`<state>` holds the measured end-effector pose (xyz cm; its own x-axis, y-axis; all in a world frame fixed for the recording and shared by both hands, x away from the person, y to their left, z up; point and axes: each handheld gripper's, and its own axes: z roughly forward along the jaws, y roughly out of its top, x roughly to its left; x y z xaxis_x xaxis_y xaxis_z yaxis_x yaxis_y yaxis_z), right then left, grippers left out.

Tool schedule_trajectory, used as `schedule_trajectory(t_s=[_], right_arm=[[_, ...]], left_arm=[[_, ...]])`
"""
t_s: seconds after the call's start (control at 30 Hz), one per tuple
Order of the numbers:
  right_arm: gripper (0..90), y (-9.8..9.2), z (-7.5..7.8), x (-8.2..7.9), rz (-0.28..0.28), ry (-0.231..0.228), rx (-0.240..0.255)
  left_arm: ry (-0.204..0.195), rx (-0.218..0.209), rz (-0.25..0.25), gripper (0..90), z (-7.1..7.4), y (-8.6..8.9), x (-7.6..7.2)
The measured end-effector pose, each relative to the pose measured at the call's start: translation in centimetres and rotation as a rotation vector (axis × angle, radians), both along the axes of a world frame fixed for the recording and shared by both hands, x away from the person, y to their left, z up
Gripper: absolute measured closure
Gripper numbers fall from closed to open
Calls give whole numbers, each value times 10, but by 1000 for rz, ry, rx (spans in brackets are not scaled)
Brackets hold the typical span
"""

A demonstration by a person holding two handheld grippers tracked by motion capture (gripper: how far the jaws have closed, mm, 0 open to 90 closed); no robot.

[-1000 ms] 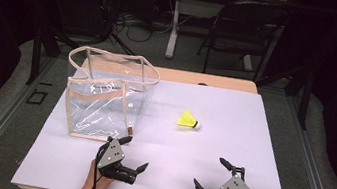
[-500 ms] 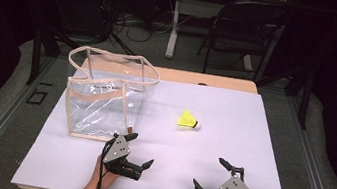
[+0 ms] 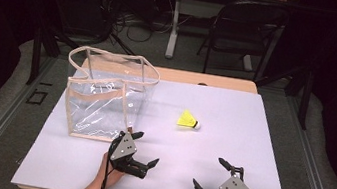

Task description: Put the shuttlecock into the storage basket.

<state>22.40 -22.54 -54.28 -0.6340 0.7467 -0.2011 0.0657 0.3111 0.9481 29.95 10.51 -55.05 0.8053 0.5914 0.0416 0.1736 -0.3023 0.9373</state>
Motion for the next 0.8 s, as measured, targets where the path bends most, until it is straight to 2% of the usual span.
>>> schedule_trajectory(t_s=[0.53,0.6,0.8], right_arm=[[10,0,0,1,6,5,-4],[10,0,0,1,7,5,-3],[10,1,-1,1,10,13,-11]], left_arm=[[45,58,-33,1,6,-16,17],[56,62,-53,15,6,-17,19],[66,87,-71,18,7,-23,27]])
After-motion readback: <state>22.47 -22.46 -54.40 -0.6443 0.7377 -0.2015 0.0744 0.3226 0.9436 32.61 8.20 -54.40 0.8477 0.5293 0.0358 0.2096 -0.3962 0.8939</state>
